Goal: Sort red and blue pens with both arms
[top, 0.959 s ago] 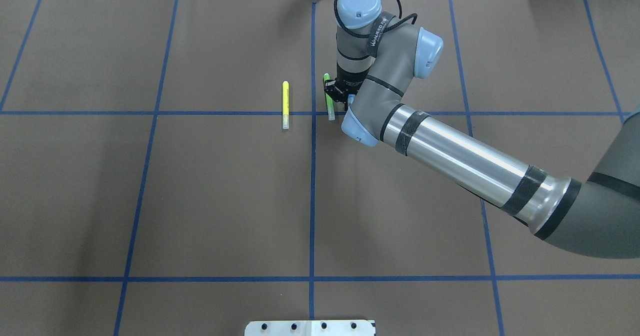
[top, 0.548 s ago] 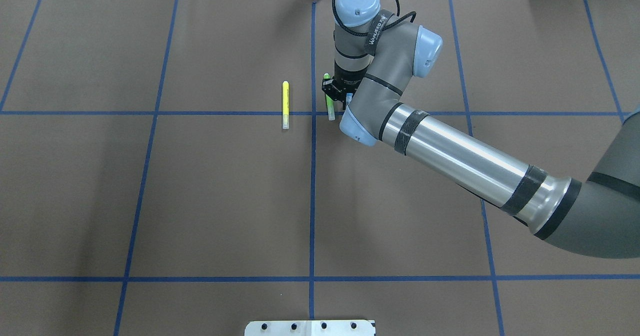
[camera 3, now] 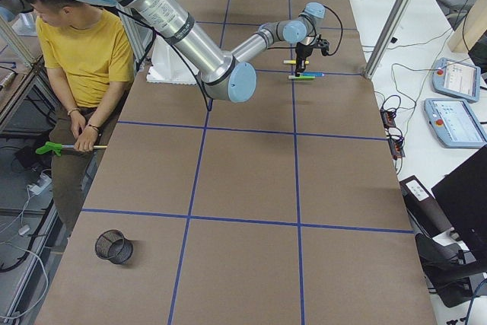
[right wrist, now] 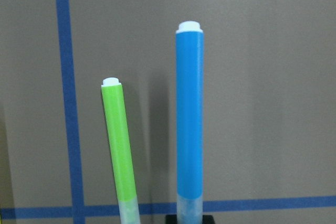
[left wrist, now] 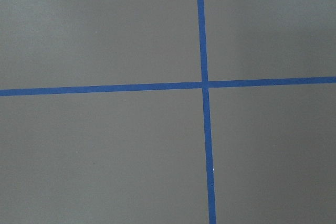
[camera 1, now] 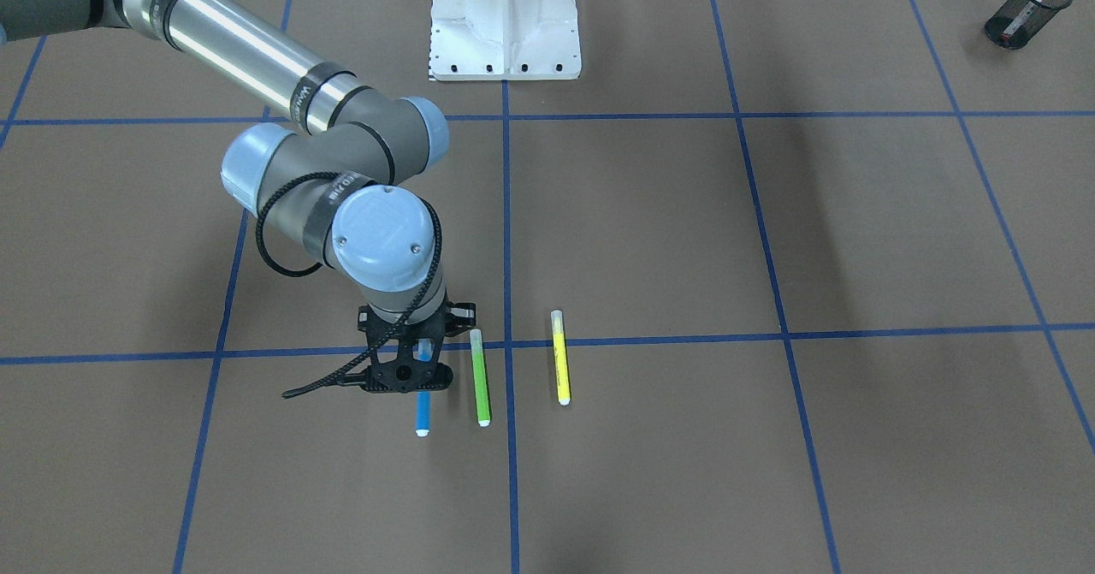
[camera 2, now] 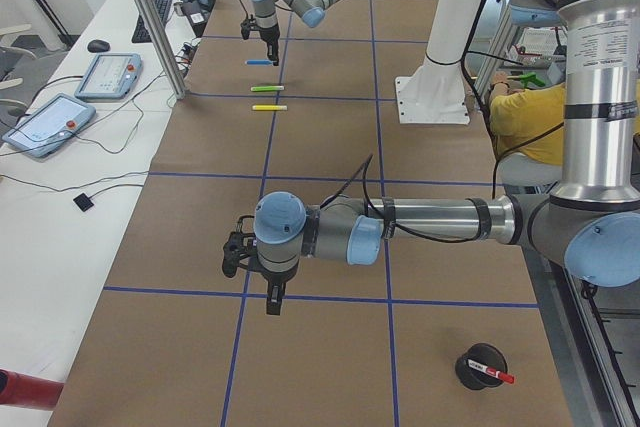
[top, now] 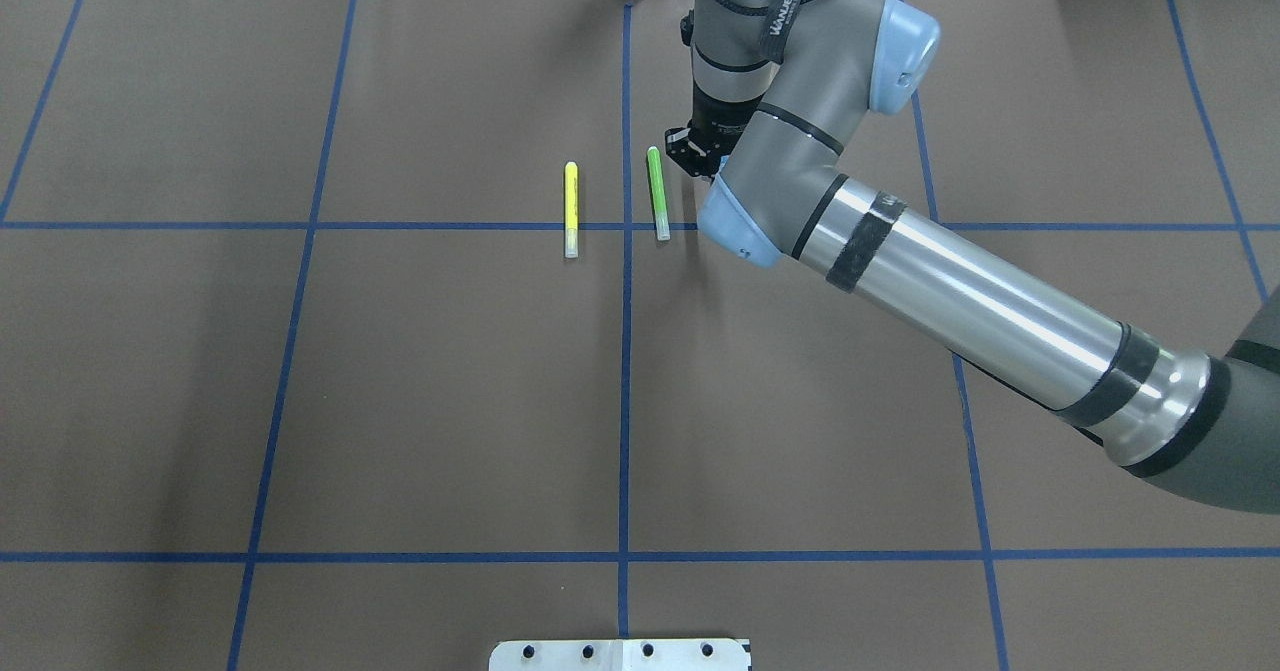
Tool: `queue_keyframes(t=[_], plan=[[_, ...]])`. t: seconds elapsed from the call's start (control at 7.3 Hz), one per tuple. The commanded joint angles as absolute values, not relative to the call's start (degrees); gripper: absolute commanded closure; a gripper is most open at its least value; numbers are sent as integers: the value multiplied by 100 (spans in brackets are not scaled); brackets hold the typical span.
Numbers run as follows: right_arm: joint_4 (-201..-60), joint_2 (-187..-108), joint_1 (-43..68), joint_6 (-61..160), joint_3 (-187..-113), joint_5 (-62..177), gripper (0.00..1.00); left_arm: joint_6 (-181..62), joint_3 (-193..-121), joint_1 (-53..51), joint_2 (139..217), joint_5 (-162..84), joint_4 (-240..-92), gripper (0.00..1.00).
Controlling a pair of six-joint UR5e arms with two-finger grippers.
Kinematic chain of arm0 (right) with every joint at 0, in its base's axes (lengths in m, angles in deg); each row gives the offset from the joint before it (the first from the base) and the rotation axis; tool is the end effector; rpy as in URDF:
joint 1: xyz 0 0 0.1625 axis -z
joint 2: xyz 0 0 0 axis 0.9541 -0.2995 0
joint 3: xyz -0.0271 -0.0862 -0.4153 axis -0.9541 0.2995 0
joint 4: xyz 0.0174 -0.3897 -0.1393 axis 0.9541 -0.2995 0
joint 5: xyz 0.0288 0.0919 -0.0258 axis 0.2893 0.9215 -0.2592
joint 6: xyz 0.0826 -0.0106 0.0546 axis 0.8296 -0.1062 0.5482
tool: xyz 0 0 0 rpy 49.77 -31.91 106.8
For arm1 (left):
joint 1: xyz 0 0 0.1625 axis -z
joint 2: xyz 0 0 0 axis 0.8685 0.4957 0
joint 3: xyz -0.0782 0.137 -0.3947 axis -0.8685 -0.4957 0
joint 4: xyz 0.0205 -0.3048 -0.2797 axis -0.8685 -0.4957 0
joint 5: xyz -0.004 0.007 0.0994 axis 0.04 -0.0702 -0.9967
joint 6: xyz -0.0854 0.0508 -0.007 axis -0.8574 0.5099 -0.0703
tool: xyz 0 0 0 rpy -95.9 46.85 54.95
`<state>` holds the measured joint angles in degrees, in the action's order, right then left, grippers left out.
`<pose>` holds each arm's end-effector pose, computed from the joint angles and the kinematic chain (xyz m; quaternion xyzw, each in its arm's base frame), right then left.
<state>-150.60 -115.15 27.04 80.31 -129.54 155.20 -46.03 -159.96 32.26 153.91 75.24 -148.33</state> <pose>-0.4921 -0.6192 0.2219 -0.0176 -0.3500 -0.0403 0.9357 -0.0826 -0.4650 0.6464 0.0649 0.3874 -0.0053 0.9196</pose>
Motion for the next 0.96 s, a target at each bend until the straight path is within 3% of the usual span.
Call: queue_keyframes(t=[0.0,0.55,0.82], plan=[[-15516,-12504,2311,7371,-14430,15875,100,-4604,-15997,3226,15391,7526,-14831,0],[-15559,-14000,1879,7256,-16165,15921,100,-4604,-15980,3226,15312,7500,-14839,0],[-15559,-14676,1616,5274,-16631,15895,100,-4604,-15988,3226,15312,7508,-14857,0]])
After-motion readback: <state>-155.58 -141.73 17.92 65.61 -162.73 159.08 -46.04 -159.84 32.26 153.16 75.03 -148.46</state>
